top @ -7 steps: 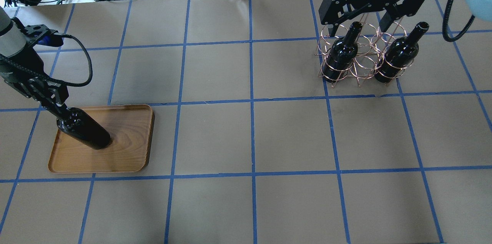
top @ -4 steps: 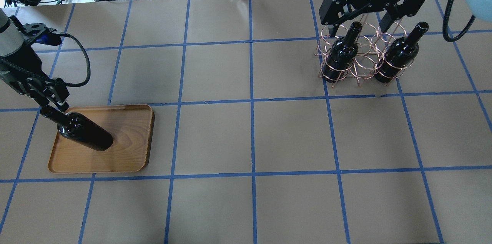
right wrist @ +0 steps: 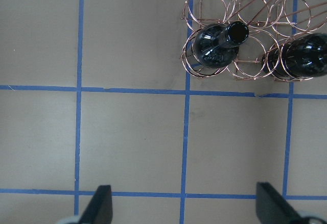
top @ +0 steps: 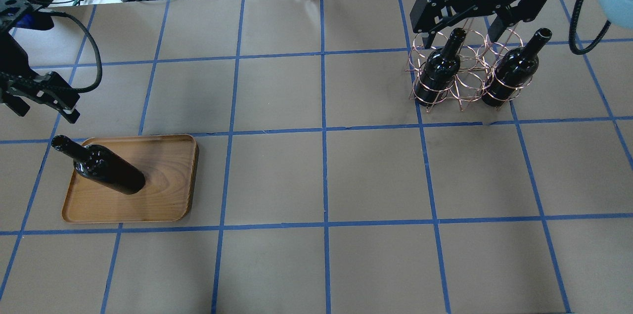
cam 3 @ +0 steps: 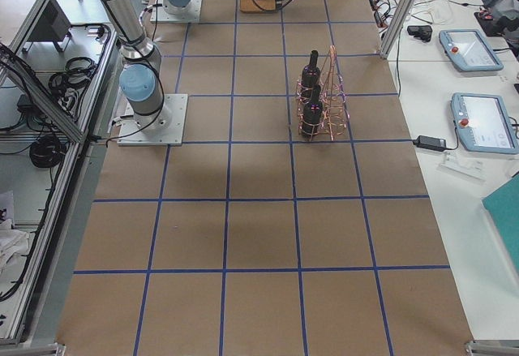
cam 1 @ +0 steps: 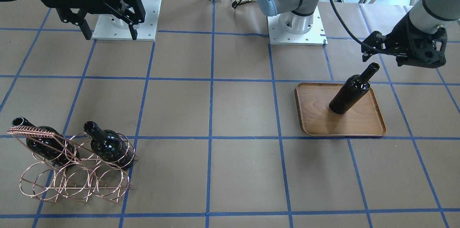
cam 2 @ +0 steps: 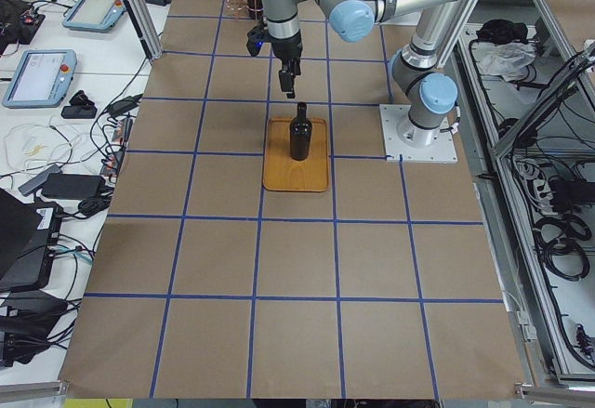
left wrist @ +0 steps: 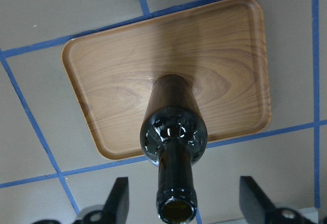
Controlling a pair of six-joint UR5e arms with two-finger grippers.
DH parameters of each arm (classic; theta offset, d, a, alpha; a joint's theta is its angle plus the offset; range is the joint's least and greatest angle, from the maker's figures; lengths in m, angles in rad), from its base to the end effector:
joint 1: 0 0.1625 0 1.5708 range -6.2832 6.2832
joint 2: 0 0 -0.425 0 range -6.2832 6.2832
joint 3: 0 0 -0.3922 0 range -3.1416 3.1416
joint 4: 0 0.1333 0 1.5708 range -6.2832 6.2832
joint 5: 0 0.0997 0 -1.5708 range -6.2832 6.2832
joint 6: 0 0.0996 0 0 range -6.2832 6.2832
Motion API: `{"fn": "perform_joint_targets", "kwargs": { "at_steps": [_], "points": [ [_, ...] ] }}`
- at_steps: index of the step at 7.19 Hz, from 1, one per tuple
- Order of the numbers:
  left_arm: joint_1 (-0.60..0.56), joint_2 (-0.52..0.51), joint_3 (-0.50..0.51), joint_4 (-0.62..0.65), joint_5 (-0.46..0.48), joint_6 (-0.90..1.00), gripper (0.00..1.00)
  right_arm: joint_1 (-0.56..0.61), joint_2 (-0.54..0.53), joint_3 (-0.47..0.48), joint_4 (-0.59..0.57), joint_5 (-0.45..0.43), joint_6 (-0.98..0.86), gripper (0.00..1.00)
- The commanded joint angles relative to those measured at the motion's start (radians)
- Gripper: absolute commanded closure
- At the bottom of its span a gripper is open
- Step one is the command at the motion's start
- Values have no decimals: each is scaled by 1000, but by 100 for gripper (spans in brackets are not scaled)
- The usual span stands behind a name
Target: Take wine from basket and place on tray
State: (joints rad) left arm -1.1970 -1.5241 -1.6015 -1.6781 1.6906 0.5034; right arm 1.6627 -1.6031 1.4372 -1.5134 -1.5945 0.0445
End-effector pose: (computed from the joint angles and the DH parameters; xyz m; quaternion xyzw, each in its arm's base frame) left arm 0.0559 -0.4750 0.4857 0.0673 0.9949 0.0666 0.0348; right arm 0.1747 -0.4689 0.5639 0.0230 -0.9982 0.0549 0.0081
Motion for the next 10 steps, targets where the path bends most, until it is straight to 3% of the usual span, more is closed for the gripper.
{"fn": "perform_joint_targets", "kwargs": {
  "at_steps": [1, 2, 3, 5, 7, 10],
  "points": [
    [-77, 30, 109, -72, -120, -186, 0, 0, 0, 0, -1, -2, 2, 0],
    [-160, 27, 112, -68, -111, -310, 0, 0, 0, 0, -1, -1, 2, 0],
    [-233, 27, 104, -58, -30, -374, 0, 0, 0, 0, -1, -2, 2, 0],
    [-364, 27, 100, -45, -52, -379, 0, 0, 0, 0, -1, -2, 2, 0],
    [-404, 45, 100, -48, -141, -425, 0, 0, 0, 0, -2, -1, 2, 0],
    [-398, 64, 97, -49, -138, -416, 0, 0, -1, 0, -2, 7, 0, 0]
  ]
}}
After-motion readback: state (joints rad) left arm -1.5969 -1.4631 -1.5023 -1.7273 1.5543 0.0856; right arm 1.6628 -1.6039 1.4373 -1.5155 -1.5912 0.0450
